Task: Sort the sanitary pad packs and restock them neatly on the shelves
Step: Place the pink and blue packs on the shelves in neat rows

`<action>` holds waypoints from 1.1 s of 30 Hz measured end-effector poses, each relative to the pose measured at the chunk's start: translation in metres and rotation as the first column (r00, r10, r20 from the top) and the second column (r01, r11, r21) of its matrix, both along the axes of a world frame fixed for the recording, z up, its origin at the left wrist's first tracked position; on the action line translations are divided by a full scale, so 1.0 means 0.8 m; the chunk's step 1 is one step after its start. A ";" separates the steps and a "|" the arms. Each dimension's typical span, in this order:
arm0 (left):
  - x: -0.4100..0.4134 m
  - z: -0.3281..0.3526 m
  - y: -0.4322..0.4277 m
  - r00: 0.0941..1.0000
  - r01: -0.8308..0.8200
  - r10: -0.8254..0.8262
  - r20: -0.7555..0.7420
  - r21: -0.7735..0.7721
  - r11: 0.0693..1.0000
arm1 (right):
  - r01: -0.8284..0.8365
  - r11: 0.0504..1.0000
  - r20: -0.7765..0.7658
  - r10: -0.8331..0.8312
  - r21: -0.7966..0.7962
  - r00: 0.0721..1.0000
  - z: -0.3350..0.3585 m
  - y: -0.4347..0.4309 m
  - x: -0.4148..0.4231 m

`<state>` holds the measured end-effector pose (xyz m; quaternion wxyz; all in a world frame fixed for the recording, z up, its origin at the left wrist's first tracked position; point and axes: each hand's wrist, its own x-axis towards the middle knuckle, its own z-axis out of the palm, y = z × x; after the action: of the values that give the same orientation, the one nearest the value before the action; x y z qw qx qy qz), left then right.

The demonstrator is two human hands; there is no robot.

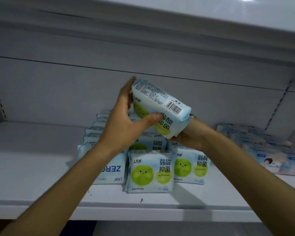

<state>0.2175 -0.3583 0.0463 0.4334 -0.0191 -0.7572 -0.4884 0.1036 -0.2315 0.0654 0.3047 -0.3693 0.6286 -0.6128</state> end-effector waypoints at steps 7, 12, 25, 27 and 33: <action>0.000 -0.009 -0.012 0.998 -0.030 0.031 0.050 -0.013 0.999 | 0.107 0.994 -0.553 -0.089 -0.001 0.828 0.030 0.019 -0.026; -0.010 -0.041 -0.008 0.981 -0.148 0.147 0.124 0.000 0.989 | 0.154 0.988 -0.926 -0.038 0.022 0.376 0.030 0.014 -0.020; 0.019 -0.121 -0.034 0.938 -0.147 0.342 0.054 -0.832 0.535 | 0.075 0.979 -0.809 0.112 0.189 0.577 -0.023 -0.004 -0.056; 0.017 -0.125 -0.037 0.938 -0.180 0.346 0.017 -0.830 0.528 | 0.146 0.924 -0.860 0.258 0.353 0.441 -0.044 -0.008 -0.053; 0.008 -0.125 -0.048 0.934 -0.165 0.354 0.058 -0.806 0.569 | 0.155 0.988 -0.918 -0.062 -0.001 0.391 -0.077 -0.015 -0.035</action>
<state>0.2236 -0.3965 -0.0541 0.3637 -0.0437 -0.9299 -0.0340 0.0754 -0.2438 0.0036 -0.1149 -0.5897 0.7404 -0.3013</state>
